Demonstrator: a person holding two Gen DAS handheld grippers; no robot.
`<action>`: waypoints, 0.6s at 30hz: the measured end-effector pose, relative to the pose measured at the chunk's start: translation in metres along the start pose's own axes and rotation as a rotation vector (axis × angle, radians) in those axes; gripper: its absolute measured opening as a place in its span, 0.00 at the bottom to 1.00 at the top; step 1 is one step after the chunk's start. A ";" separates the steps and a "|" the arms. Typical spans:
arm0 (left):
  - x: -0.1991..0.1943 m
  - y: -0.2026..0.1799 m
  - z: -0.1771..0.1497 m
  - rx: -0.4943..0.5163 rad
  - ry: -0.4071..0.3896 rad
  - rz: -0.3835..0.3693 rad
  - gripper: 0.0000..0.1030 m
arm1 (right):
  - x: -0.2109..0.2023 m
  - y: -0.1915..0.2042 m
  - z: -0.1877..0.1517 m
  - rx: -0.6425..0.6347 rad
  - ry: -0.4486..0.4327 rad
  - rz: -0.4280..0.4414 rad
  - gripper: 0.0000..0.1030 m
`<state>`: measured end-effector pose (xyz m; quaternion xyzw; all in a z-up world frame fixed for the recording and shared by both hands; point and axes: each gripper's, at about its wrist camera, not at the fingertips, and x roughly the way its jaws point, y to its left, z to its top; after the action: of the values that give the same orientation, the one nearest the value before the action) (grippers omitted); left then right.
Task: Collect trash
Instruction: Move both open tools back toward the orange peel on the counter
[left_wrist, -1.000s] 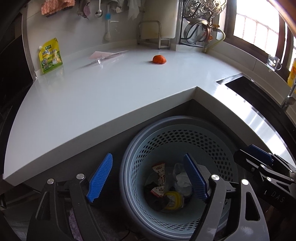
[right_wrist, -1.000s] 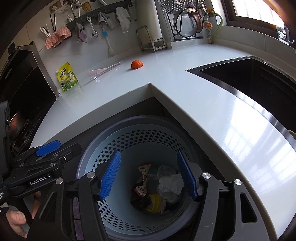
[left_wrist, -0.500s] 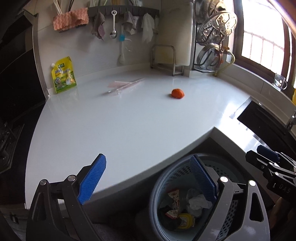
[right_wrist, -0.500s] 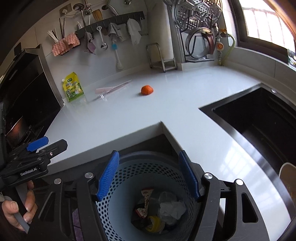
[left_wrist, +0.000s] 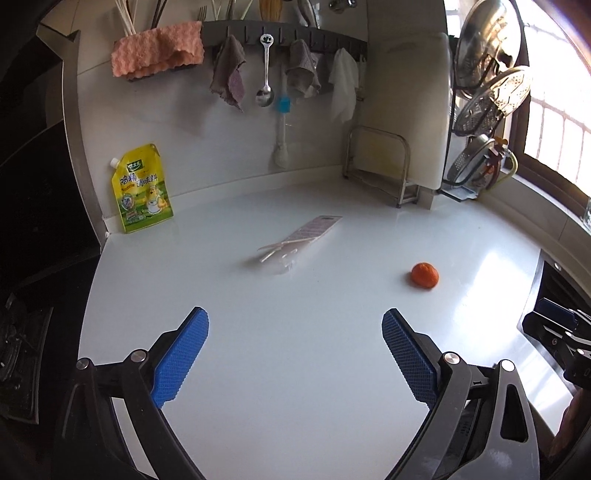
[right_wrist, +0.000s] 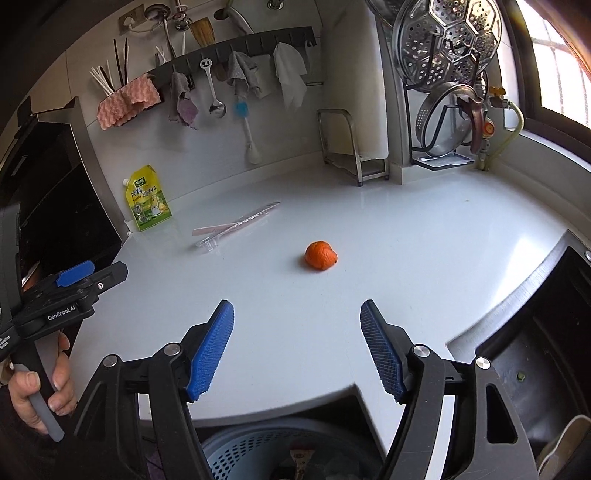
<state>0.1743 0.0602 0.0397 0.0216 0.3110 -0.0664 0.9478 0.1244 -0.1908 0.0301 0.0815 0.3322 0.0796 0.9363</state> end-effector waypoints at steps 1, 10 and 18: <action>0.009 0.002 0.006 0.006 0.001 0.005 0.91 | 0.008 0.001 0.007 -0.003 0.002 0.001 0.66; 0.068 0.013 0.057 0.026 0.002 0.016 0.91 | 0.083 0.007 0.055 -0.019 0.049 -0.028 0.66; 0.123 0.028 0.089 0.010 0.075 -0.002 0.91 | 0.147 -0.003 0.062 -0.049 0.164 -0.089 0.66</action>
<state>0.3288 0.0663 0.0384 0.0287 0.3458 -0.0681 0.9354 0.2769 -0.1699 -0.0125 0.0369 0.4089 0.0522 0.9103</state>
